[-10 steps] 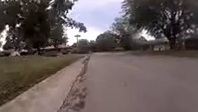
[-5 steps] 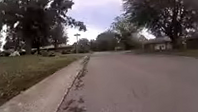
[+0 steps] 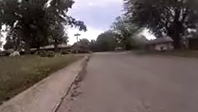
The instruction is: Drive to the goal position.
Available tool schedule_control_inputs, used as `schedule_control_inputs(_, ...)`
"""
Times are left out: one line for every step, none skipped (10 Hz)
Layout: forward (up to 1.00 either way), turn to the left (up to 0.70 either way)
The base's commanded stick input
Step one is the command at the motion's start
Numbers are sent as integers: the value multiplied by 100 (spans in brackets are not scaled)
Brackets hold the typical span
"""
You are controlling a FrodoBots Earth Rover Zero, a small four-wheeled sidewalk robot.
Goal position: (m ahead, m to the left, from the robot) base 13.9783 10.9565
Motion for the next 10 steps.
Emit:
schedule_control_inputs(70, 0)
schedule_control_inputs(70, 0)
schedule_control_inputs(70, 0)
schedule_control_inputs(70, 0)
schedule_control_inputs(70, 0)
schedule_control_inputs(70, 0)
schedule_control_inputs(70, 0)
schedule_control_inputs(70, 0)
schedule_control_inputs(70, 0)
schedule_control_inputs(70, 0)
